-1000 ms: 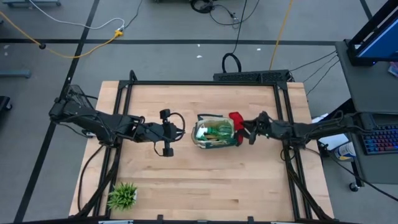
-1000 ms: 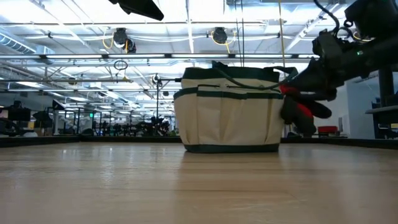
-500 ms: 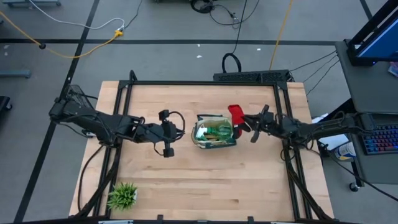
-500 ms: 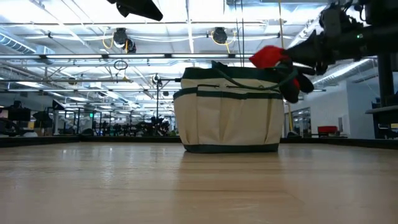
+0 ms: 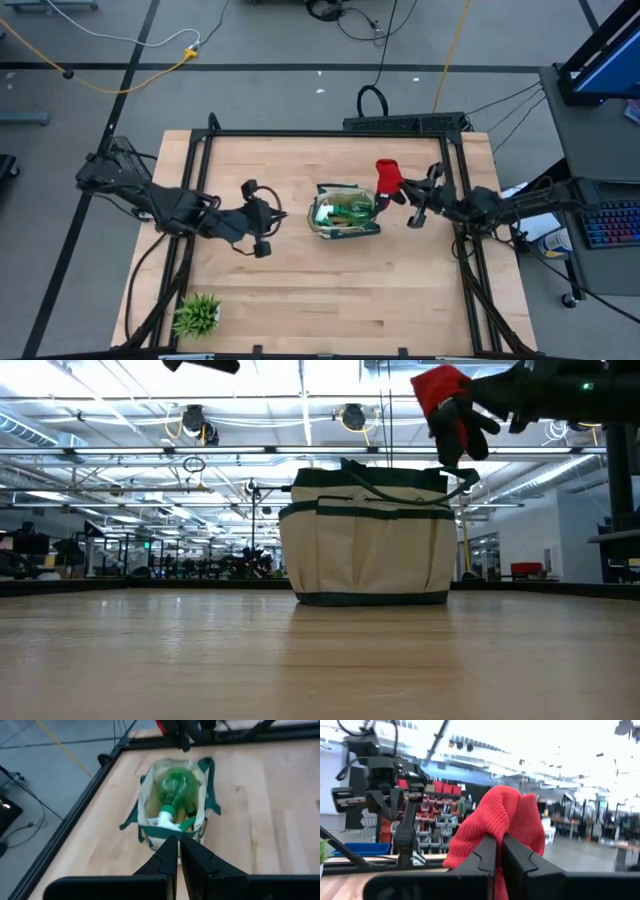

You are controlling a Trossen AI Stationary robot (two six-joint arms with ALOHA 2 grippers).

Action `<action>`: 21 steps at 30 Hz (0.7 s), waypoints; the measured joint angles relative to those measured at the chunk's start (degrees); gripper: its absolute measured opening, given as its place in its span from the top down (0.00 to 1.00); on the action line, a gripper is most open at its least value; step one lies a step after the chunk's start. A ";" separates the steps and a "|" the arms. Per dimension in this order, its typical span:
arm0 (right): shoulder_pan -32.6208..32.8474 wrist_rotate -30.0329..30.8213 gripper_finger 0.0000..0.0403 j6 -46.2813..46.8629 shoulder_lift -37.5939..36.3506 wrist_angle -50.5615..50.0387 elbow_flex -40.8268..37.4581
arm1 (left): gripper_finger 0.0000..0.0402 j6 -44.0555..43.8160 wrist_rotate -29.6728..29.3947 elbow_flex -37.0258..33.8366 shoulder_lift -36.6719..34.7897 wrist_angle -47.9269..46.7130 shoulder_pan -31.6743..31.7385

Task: Pick & Place Garden tools in Gardening bag
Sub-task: Put the red gloves into the green gardening bag

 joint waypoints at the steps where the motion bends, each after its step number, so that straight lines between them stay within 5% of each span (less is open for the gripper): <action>1: 0.38 0.01 0.99 -1.07 0.26 0.72 0.13 | 0.94 -0.24 -0.08 0.00 -0.44 0.12 -0.31; 11: 1.65 -2.73 0.99 -5.97 9.04 -0.14 9.03 | 0.94 0.42 -1.29 0.00 -2.78 -0.95 -0.98; 21: 1.65 -10.56 0.99 -7.34 28.43 -2.10 22.78 | 0.94 2.56 -1.31 0.00 -2.78 -1.19 -0.94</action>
